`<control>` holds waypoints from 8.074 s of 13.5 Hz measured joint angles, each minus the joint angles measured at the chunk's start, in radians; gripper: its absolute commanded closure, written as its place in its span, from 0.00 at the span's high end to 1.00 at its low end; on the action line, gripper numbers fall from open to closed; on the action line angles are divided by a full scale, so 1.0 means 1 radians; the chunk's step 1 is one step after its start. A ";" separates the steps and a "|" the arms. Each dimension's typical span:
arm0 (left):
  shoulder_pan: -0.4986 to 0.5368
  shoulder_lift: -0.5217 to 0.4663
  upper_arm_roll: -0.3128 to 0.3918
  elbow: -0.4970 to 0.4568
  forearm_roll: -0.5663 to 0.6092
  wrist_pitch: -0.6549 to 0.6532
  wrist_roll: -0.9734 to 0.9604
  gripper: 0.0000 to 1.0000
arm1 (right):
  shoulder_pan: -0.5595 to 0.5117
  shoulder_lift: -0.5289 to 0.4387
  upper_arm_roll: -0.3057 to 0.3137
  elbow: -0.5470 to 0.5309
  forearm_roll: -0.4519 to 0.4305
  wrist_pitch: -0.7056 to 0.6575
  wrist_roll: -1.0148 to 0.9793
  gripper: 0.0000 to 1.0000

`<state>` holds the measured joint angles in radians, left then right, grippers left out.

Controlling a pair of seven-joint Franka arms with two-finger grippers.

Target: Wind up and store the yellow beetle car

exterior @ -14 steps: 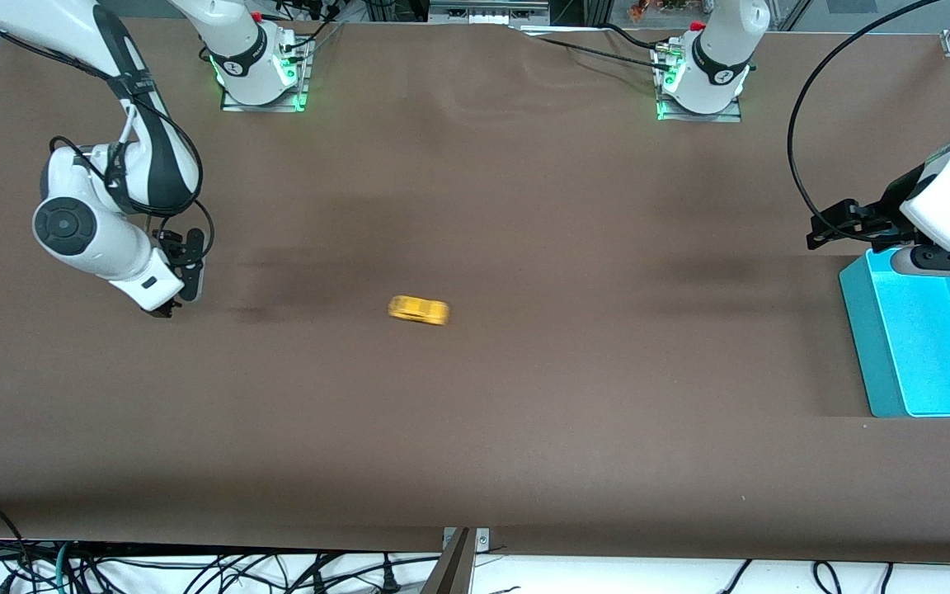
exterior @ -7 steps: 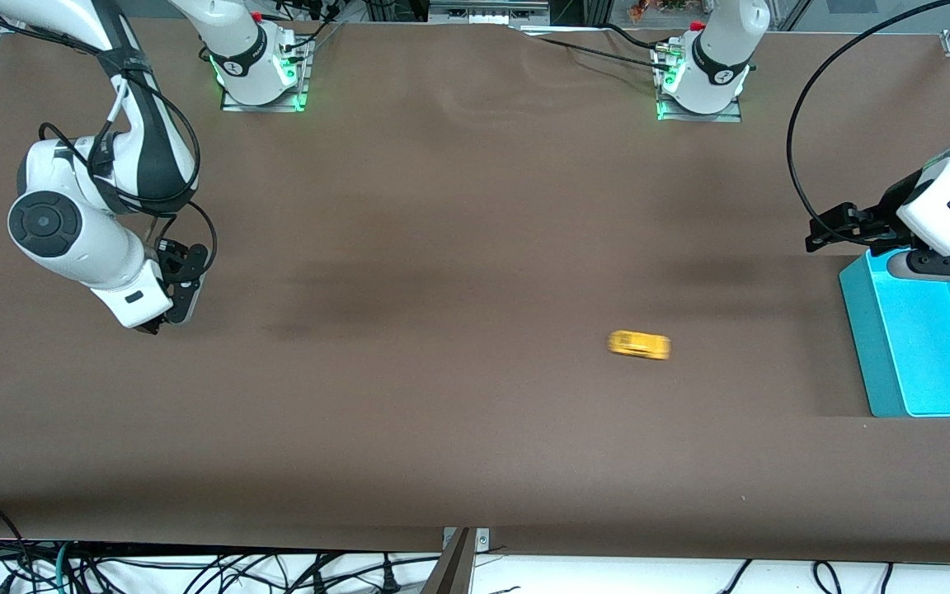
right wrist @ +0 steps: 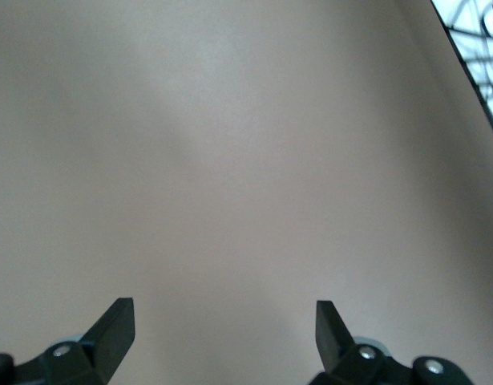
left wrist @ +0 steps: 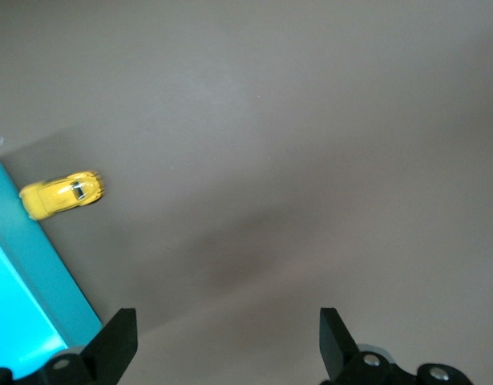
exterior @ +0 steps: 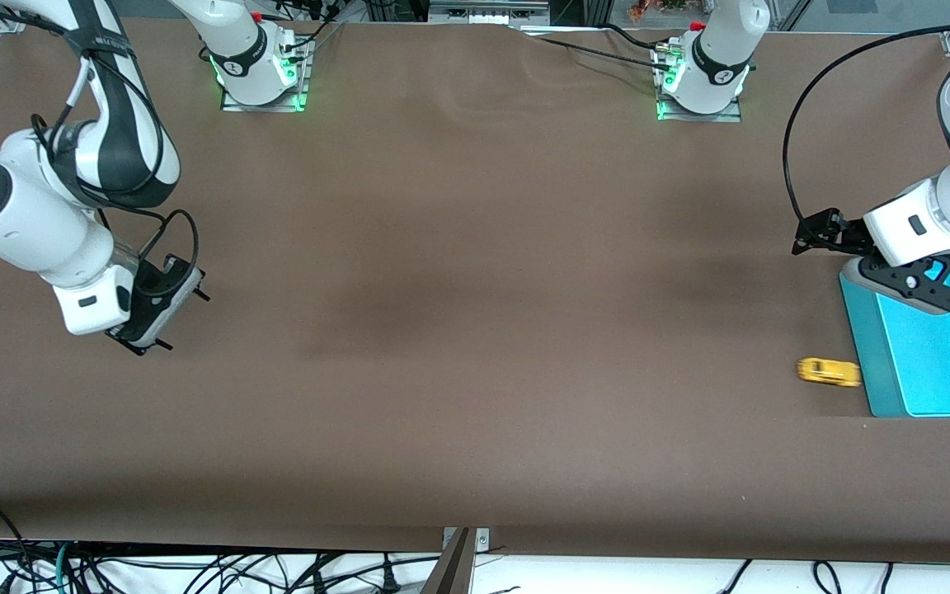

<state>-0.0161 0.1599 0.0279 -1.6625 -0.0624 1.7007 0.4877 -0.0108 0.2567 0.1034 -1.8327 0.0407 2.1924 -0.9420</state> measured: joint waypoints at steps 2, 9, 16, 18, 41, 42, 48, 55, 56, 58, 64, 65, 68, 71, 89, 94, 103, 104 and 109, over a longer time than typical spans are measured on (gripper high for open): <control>0.013 0.022 0.005 0.000 0.020 0.001 0.193 1.00 | 0.000 -0.041 0.000 0.002 0.000 -0.091 0.151 1.00; 0.144 0.201 0.013 -0.001 0.022 0.210 0.818 1.00 | 0.003 -0.183 -0.062 0.062 -0.047 -0.467 0.586 1.00; 0.173 0.408 0.017 -0.006 0.023 0.558 1.200 1.00 | 0.039 -0.228 -0.145 0.205 -0.047 -0.685 0.843 1.00; 0.209 0.457 0.020 -0.006 0.023 0.658 1.275 1.00 | 0.047 -0.252 -0.147 0.207 -0.047 -0.695 0.888 1.00; 0.245 0.571 0.017 -0.080 0.023 0.963 1.270 0.00 | 0.063 -0.225 -0.230 0.248 -0.046 -0.637 0.904 1.00; 0.245 0.565 0.016 -0.079 0.023 0.960 1.268 0.00 | 0.063 -0.225 -0.230 0.248 -0.046 -0.638 0.904 1.00; 0.244 0.459 0.002 -0.050 -0.001 0.739 1.257 0.00 | 0.063 -0.224 -0.230 0.248 -0.046 -0.638 0.904 1.00; 0.341 0.305 0.014 0.000 -0.001 0.421 1.328 0.01 | 0.061 -0.224 -0.226 0.248 -0.046 -0.634 0.904 1.00; 0.384 0.302 0.015 0.005 -0.001 0.415 1.378 0.01 | 0.061 -0.224 -0.226 0.248 -0.046 -0.634 0.904 1.00; 0.472 0.312 0.017 0.004 0.008 0.414 1.466 0.01 | 0.059 -0.224 -0.226 0.248 -0.046 -0.634 0.904 1.00; 0.536 0.444 0.014 0.011 0.025 0.562 1.564 0.04 | 0.055 -0.224 -0.225 0.248 -0.046 -0.631 0.904 1.00; 0.536 0.474 0.014 0.012 0.025 0.598 1.565 0.04 | 0.054 -0.224 -0.225 0.248 -0.046 -0.631 0.904 1.00; 0.536 0.547 0.013 0.015 0.025 0.672 1.567 0.06 | 0.054 -0.224 -0.225 0.248 -0.046 -0.631 0.904 1.00; 0.537 0.584 0.013 0.016 0.025 0.716 1.567 0.21 | 0.053 -0.224 -0.225 0.248 -0.046 -0.631 0.904 1.00; 0.420 0.248 -0.016 0.072 0.019 0.298 0.933 1.00 | 0.052 -0.224 -0.224 0.247 -0.046 -0.631 0.904 1.00; 0.273 0.135 -0.019 0.071 0.019 0.164 0.484 1.00 | 0.051 -0.224 -0.224 0.247 -0.046 -0.631 0.904 1.00; 0.175 0.014 -0.076 0.069 -0.017 -0.036 -0.170 1.00 | 0.038 -0.225 -0.224 0.247 -0.046 -0.630 0.904 1.00; 0.164 0.008 -0.082 0.069 -0.017 -0.040 -0.208 1.00 | 0.037 -0.225 -0.224 0.247 -0.046 -0.630 0.904 1.00; 0.150 -0.015 -0.154 0.067 -0.017 -0.075 -0.383 1.00 | 0.035 -0.226 -0.224 0.247 -0.047 -0.630 0.904 1.00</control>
<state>0.1340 0.1449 -0.1261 -1.5950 -0.0797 1.6253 0.1050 0.0242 0.0308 -0.1207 -1.5852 -0.0058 1.5620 -0.0377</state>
